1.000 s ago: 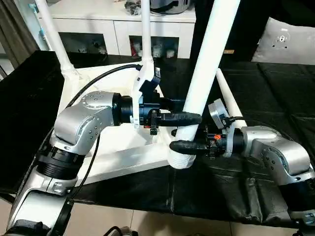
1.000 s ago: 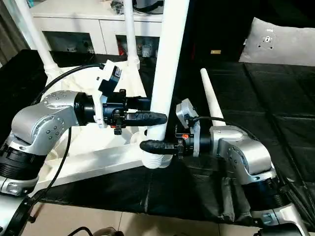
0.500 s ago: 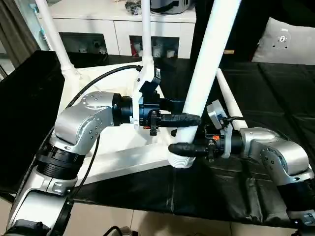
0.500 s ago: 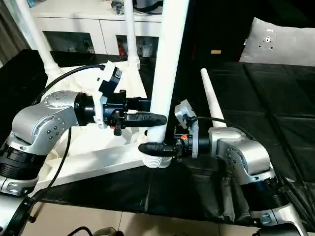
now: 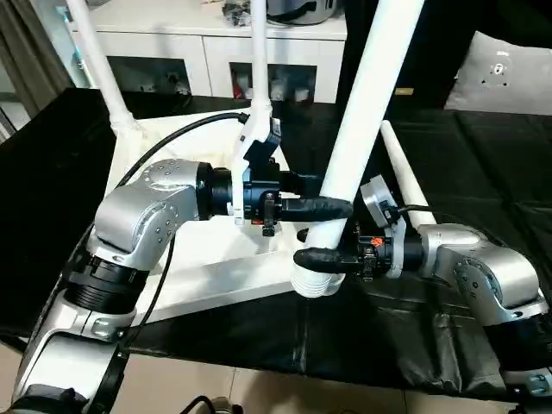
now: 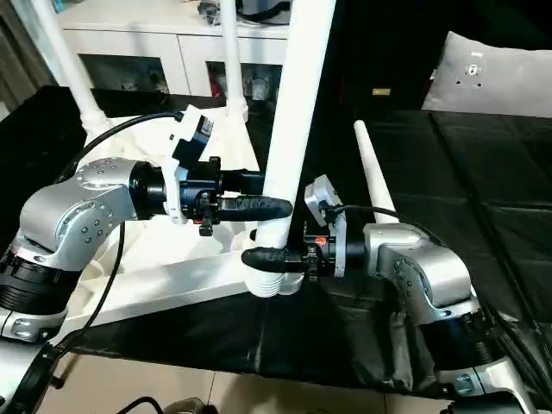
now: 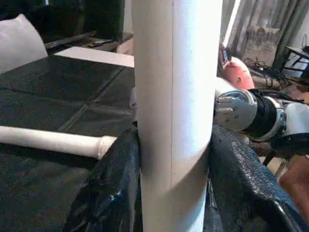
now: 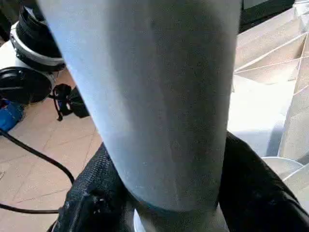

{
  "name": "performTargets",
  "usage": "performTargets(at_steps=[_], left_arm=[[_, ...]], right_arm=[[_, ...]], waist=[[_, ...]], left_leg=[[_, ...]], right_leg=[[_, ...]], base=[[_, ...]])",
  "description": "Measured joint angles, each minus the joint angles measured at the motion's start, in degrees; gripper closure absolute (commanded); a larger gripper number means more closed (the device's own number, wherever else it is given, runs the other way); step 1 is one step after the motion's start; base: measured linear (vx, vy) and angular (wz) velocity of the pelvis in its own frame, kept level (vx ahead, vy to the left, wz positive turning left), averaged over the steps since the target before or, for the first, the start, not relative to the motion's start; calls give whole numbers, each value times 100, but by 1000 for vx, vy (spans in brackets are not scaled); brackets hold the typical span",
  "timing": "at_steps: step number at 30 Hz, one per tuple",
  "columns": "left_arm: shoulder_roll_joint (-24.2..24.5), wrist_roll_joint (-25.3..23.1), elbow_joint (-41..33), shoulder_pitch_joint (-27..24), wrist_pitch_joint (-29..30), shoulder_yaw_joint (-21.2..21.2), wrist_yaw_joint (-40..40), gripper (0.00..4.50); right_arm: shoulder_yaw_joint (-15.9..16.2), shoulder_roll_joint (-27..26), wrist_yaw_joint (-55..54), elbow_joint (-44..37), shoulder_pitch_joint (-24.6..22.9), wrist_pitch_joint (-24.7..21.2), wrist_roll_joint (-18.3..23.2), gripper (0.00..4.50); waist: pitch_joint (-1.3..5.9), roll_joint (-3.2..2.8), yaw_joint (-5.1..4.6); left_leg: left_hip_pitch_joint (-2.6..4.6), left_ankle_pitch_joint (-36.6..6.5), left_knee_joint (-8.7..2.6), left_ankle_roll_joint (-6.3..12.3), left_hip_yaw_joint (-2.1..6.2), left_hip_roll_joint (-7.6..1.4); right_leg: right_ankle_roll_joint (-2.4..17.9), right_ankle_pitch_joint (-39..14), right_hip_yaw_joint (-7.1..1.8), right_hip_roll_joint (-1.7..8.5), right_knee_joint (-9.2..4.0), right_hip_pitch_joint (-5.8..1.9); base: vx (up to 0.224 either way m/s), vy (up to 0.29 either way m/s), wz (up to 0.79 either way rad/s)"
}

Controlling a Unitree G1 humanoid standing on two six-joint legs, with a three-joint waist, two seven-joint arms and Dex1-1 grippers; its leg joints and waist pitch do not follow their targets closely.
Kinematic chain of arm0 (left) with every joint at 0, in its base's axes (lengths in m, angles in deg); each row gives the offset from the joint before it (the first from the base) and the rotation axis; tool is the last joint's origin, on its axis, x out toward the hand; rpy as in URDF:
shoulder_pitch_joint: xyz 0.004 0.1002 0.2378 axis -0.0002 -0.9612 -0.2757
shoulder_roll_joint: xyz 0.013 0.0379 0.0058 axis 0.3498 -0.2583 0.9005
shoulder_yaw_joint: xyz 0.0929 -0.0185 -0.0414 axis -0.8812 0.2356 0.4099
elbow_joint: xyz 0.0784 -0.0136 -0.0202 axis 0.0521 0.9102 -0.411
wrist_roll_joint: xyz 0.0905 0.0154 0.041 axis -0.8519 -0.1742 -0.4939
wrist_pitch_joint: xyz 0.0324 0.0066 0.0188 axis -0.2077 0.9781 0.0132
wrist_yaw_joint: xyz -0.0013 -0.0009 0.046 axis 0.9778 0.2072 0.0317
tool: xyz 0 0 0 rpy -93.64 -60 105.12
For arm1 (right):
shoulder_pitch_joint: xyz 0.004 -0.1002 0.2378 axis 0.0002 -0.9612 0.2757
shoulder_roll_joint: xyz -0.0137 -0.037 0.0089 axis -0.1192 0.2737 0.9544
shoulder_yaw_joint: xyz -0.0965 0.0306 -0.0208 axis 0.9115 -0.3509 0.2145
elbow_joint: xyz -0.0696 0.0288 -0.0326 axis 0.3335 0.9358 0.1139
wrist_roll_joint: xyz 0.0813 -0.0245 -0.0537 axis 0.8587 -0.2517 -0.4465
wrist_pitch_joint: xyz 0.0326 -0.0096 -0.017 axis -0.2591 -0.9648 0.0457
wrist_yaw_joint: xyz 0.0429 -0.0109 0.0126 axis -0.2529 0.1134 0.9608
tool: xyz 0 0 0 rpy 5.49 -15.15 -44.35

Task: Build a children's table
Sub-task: Pick table leg

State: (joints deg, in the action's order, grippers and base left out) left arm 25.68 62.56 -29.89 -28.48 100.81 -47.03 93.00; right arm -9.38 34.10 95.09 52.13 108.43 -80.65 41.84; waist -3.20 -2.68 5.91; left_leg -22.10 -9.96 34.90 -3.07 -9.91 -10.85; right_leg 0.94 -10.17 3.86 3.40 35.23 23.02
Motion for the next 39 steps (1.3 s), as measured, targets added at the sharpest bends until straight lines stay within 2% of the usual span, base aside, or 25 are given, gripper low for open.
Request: performTargets(at_steps=[4,5,7,9,10,13,21,23,28,30,34,36,39], left_arm=[[-32,24,30,29,115,34,-78,268],[-32,40,29,28,128,40,-77,233],[-39,45,24,25,147,46,-103,198],[-52,30,14,19,147,42,-149,193],[-73,8,-9,0,145,41,-192,171],[-203,-74,-36,-33,121,33,-371,150],[-403,-136,-52,-108,100,45,-566,83],[-554,74,-72,-274,100,289,-583,68],[-1054,1069,-137,-622,349,976,-707,28],[-1124,1251,-218,-705,386,1064,-748,15],[-1601,1755,-296,-914,390,1480,-1087,2],[-1637,1756,-513,-953,266,1509,-1210,0],[-1318,1395,-717,-1068,61,1503,-1379,0]], right_arm=[[-21,-34,-69,3,-2,-39,5,246],[-23,-52,-78,2,-4,-36,5,248],[-26,-121,-126,-10,-29,-7,9,249],[-24,-193,-173,-16,-56,17,30,251],[-34,-282,-268,-16,-89,90,21,256],[-55,-561,-620,-16,-143,244,-32,257],[-56,-663,-1002,-24,-143,259,-214,260],[-124,-826,-1092,-57,-170,348,-188,260],[-285,-1102,-1223,-295,-255,495,58,260],[-298,-1120,-1240,-346,-259,498,109,260],[-433,-1181,-1469,-320,-323,497,131,260],[-479,-1146,-1736,-229,-420,525,-43,260],[-499,-1065,-2088,-157,-537,531,-314,261]], waist=[[0,0,21],[0,0,27],[0,0,30],[0,0,34],[0,0,35],[0,-1,35],[5,-8,42],[5,-8,35],[4,-3,41],[5,0,41],[8,27,60],[7,41,57],[7,40,7]], left_leg=[[0,0,1,0,0,0],[0,0,1,0,0,0],[0,0,1,0,0,0],[0,0,0,0,0,0],[0,0,0,0,0,0],[-1,0,1,0,0,0],[-1,0,0,-1,1,0],[-2,0,0,-1,1,-1],[-2,0,1,0,1,-1],[0,0,1,-1,1,-1],[-1,0,5,-1,1,0],[1,0,4,-1,1,-1],[6,0,1,-1,1,0]], right_leg=[[-1,0,0,0,0,0],[-1,-1,0,0,0,0],[-1,-1,0,0,0,1],[-1,-1,0,0,0,1],[-1,-1,0,0,-1,0],[-1,-1,0,0,0,1],[-3,-1,0,0,-2,0],[-2,-1,1,0,-2,2],[-1,0,1,0,-1,2],[-3,-2,1,0,-1,1],[-25,-14,0,1,-4,-5],[-27,-14,0,1,-9,-8],[-35,-11,-1,1,-9,-7]], base=[[0,0,0],[0,0,0],[0,0,0],[0,0,0],[0,0,0],[0,0,0],[0,0,0],[0,0,0],[0,0,0],[0,0,0],[0,0,0],[0,0,0],[0,0,0]])
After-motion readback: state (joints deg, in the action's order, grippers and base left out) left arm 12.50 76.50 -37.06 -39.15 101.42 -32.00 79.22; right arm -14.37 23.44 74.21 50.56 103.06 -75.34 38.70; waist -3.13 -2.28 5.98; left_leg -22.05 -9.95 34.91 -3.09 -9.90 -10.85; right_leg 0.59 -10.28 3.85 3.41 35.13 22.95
